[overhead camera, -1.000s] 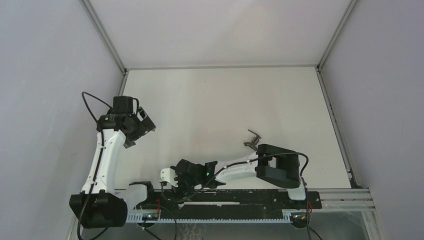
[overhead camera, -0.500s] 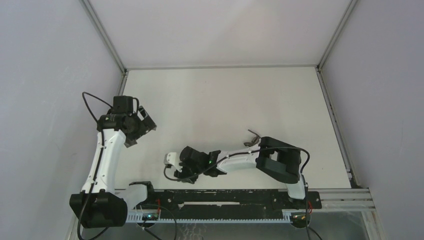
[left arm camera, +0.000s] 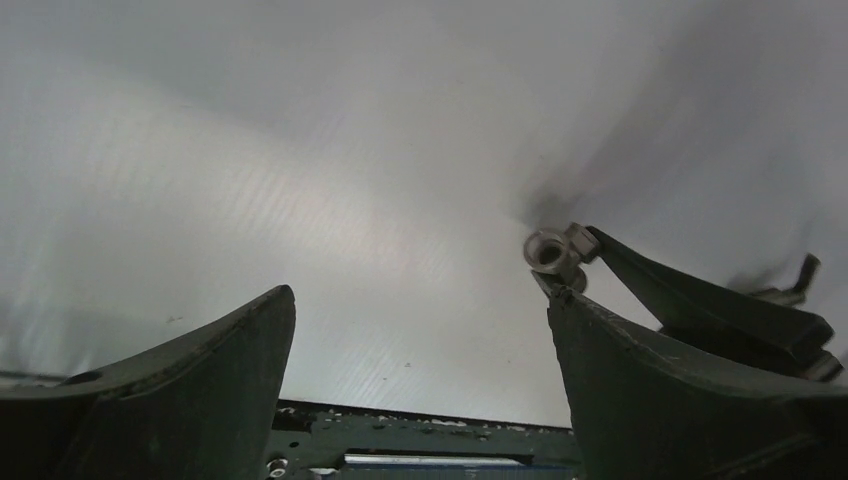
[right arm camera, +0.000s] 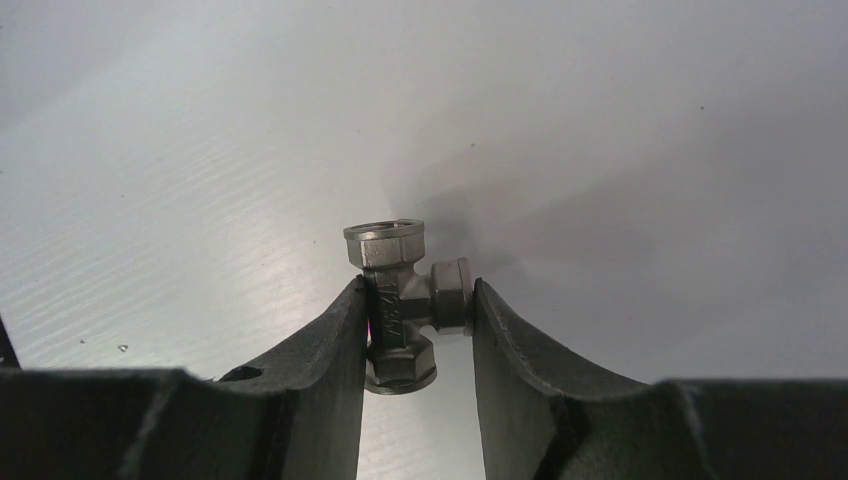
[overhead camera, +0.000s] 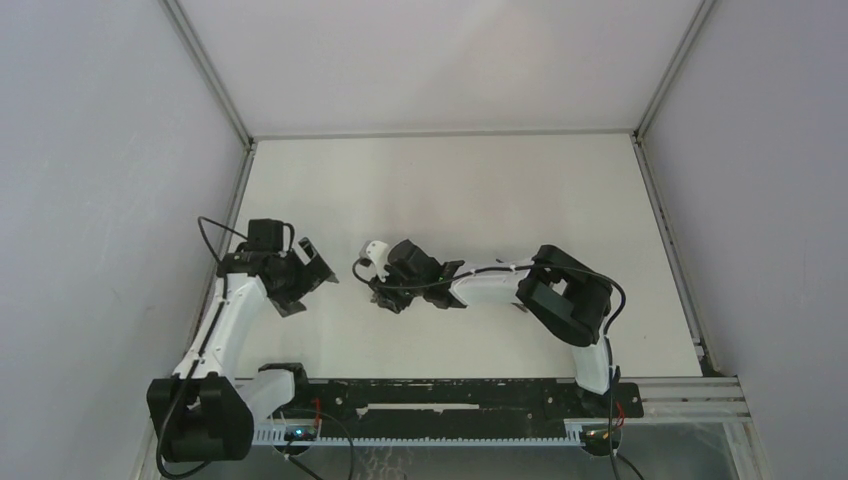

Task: Install the water faucets

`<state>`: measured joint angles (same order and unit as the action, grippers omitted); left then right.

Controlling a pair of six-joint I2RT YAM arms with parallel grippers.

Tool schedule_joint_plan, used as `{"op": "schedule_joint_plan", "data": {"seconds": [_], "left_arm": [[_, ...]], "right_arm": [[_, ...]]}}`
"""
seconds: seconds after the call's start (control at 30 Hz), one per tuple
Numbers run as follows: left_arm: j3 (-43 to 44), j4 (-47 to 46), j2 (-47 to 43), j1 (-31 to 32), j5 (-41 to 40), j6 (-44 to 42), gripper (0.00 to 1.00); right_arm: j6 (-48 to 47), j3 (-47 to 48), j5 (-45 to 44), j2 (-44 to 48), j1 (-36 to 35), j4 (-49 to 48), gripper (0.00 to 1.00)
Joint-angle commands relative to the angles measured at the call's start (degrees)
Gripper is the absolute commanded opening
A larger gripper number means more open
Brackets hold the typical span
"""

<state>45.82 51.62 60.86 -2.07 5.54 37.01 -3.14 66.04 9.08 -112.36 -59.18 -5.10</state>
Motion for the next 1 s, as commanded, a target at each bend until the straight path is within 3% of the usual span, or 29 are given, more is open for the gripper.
{"op": "schedule_joint_plan", "data": {"seconds": [0.0, 0.27, 0.6, 0.83, 0.97], "left_arm": [[-3.8, -9.3, -0.9, 1.6, 13.8, 1.1, 0.98], [-8.8, -16.6, -6.7, 1.5, 34.9, -7.8, 0.98], [-10.5, -24.9, -4.8, 6.1, 43.0, -1.7, 0.91], [-11.1, -29.1, -3.3, 6.3, 44.1, 2.1, 0.78], [-11.5, -31.0, -2.7, 6.5, 43.9, 4.0, 0.60]], "right_arm": [[1.3, -2.7, 3.7, 4.3, 0.1, -7.7, 0.41], [9.6, -8.7, 13.1, 14.0, 4.1, -18.2, 0.42], [13.5, -10.3, 16.2, 16.0, 5.4, -25.6, 0.43], [13.3, -10.3, 16.4, 16.4, 5.1, -25.6, 0.43], [13.1, -10.3, 16.3, 16.2, 4.9, -25.3, 0.43]]}}
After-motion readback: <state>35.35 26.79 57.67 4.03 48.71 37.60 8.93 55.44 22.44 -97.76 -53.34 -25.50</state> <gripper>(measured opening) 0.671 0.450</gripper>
